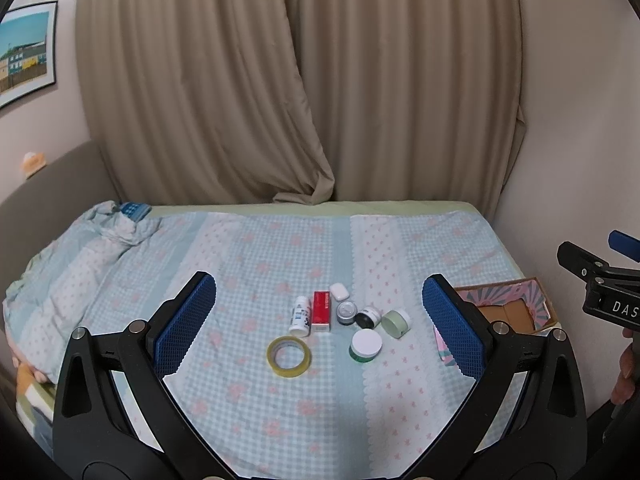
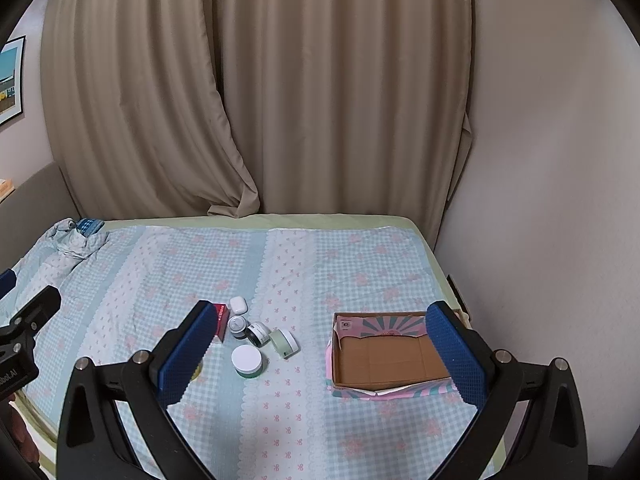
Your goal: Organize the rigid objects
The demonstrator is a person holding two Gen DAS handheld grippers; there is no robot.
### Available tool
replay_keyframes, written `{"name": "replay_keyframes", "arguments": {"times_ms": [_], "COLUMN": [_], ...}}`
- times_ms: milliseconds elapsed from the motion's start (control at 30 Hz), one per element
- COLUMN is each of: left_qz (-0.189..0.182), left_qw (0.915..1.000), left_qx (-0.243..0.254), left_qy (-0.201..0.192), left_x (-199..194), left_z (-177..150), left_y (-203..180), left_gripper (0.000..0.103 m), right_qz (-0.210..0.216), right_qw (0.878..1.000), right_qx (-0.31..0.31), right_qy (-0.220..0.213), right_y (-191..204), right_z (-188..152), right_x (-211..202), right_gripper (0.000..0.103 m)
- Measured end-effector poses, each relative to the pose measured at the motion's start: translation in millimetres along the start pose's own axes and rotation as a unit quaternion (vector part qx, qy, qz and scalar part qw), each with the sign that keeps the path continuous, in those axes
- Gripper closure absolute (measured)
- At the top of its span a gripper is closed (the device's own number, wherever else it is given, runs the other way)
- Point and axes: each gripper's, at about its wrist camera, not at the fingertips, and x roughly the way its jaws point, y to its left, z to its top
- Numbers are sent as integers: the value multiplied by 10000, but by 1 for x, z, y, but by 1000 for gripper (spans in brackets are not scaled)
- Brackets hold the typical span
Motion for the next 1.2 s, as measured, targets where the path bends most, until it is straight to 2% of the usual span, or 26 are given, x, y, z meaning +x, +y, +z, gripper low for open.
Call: {"name": "replay_keyframes", "arguments": {"times_ms": [1200], "left_qz": [4], "left_qw": [9999], "left_qx": [-53], "left_qy": [109], "left_x": [0], "left_z": [-7], "left_y": [-18], "left_gripper": [1], "right_qz": [108], "right_qw": [9999], "right_qx": [39], "right_qy": [-34], "right_y": [-7], "right_z": [0], "right_x": [3], "right_gripper": [0]}}
